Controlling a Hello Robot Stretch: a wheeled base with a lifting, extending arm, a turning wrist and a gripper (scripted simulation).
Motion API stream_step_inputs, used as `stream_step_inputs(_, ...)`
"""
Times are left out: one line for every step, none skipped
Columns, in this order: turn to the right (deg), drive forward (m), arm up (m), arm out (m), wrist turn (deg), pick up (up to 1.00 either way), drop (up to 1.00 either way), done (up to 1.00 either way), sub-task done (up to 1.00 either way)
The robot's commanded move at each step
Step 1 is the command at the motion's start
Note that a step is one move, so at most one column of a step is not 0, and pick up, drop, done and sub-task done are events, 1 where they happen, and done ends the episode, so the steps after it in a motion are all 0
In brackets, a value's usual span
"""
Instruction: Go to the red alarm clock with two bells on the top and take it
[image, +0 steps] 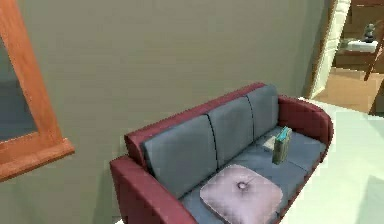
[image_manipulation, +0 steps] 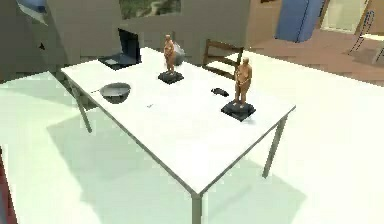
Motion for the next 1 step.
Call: stream_step_inputs(45.0, 0.00, 0.00, 0.00, 0.0, 0.00, 0.00, 0.00, 0.00)
